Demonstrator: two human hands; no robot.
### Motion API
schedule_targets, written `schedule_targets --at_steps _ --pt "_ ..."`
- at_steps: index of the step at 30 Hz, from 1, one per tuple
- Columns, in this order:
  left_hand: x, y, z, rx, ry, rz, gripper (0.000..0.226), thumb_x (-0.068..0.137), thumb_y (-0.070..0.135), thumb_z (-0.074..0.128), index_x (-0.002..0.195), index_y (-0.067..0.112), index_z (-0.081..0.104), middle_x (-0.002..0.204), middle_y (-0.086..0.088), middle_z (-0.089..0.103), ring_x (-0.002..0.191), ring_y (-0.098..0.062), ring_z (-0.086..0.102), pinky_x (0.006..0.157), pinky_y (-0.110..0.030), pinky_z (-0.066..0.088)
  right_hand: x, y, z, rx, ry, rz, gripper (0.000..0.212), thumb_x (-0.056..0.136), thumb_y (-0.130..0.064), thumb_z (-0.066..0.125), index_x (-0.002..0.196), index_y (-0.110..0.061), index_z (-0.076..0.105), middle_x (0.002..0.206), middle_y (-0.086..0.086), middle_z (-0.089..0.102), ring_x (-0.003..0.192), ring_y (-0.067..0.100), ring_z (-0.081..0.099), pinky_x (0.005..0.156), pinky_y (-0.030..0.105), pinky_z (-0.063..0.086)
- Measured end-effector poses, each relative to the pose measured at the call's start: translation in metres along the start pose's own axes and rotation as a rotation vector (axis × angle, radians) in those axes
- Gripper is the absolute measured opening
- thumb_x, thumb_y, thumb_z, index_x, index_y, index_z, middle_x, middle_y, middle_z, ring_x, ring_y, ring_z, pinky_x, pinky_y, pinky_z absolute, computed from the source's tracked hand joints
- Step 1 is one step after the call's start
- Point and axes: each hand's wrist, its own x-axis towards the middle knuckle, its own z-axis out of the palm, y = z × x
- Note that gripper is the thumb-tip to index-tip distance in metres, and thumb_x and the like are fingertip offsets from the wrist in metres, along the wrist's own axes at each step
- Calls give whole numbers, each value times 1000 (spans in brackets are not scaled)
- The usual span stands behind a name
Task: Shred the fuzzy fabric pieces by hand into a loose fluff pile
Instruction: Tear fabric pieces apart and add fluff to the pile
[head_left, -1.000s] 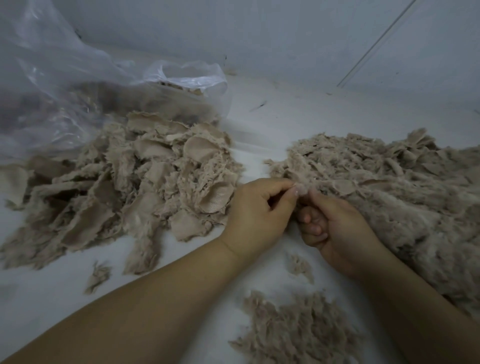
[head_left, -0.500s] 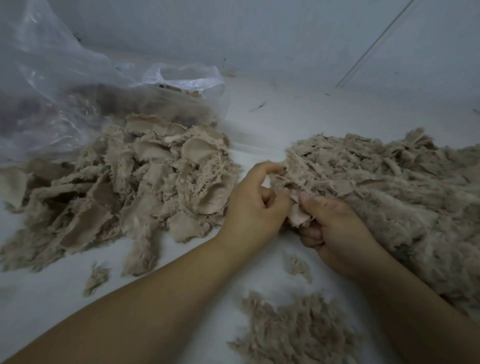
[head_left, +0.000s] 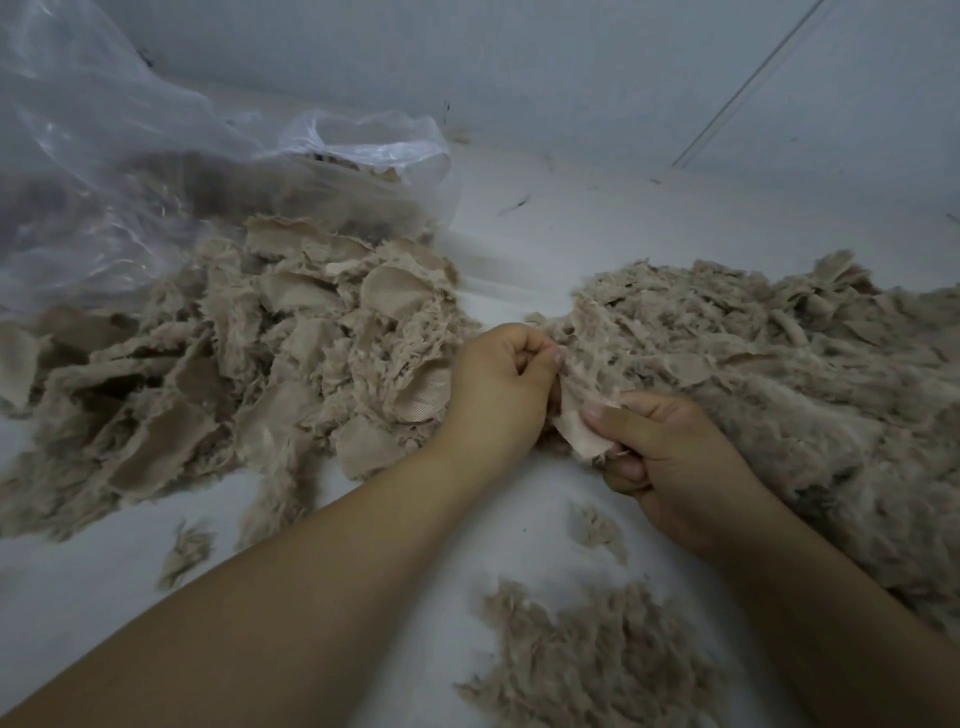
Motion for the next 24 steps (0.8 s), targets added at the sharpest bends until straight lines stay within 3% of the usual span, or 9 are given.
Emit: schedule_targets --at_steps 6,13,17,21,24 --pt "5 -1 3 60 75 11 22 95 6 57 74 13 59 58 -10 63 47 -21 57 48 -36 50 -1 -1 0 -8 21 -17 29 69 -14 62 45 -17 48 48 4 29 34 8 21 37 14 22" --pt "7 -1 2 70 83 0 20 97 7 53 78 12 57 64 -13 65 40 -16 50 46 -27 40 -3 -2 1 -16 -1 -14 23 69 -13 61 51 -9 47 45 2 32 34 9 22 37 18 18" --pt "3 6 2 -85 4 2 11 99 9 50 97 20 51 68 -12 66 41 -18 45 39 -21 34 -2 -1 1 23 4 -7 23 71 -14 63 49 -14 55 44 1 37 33 6 26 36 17 21" --pt "-5 5 0 -125 -148 10 19 88 17 71 80 11 55 62 -11 57 44 -11 43 44 -22 33 0 0 -1 70 -35 -1 23 81 -17 59 60 -14 63 48 0 44 35 4 27 36 15 22" --pt "-11 3 -4 -111 -272 -18 20 82 9 76 79 8 57 53 -3 55 39 -6 44 40 -16 33 1 0 -2 73 -21 4 21 91 -12 51 80 -4 67 51 -1 49 36 3 27 36 16 22"
